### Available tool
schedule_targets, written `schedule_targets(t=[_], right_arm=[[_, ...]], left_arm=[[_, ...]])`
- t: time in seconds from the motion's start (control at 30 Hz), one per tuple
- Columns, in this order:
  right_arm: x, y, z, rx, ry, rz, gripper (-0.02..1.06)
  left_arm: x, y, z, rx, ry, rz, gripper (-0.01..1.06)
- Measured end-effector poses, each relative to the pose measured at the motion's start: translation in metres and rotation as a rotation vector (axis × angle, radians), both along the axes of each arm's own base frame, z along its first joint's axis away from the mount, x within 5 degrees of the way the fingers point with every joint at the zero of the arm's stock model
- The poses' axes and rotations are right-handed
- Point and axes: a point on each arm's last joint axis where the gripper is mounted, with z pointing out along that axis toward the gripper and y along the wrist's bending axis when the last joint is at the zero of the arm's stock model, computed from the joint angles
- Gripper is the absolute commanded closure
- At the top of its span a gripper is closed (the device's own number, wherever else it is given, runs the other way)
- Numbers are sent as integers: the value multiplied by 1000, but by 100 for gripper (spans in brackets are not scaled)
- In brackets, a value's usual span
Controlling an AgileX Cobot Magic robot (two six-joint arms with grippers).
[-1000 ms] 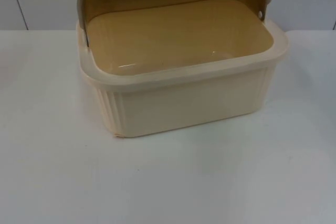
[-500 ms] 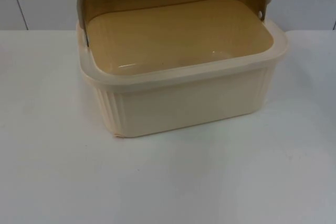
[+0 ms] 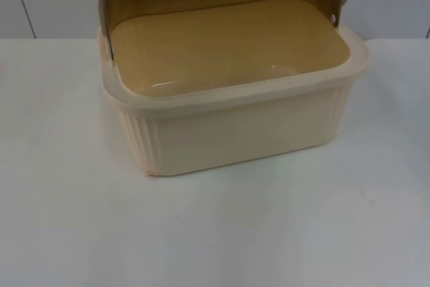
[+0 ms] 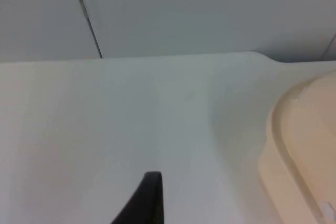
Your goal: Open the box lid with the left hand, place the block into the box with the right hand, then close the box lid with the left hand.
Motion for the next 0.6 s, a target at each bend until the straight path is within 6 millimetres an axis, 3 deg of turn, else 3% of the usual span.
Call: schedule_targets(t=[0.43, 0.53, 0.6], right_arm=[[0, 0, 0, 0, 0, 0, -1], [0, 0, 0, 1, 0, -1, -1], [0, 0, 0, 1, 0, -1, -1]], left_arm=[[-9, 0, 9, -7, -4, 4, 1], [-23, 1, 21, -9, -35, 3, 1], [-43, 2, 35, -12, -99, 4, 1]])
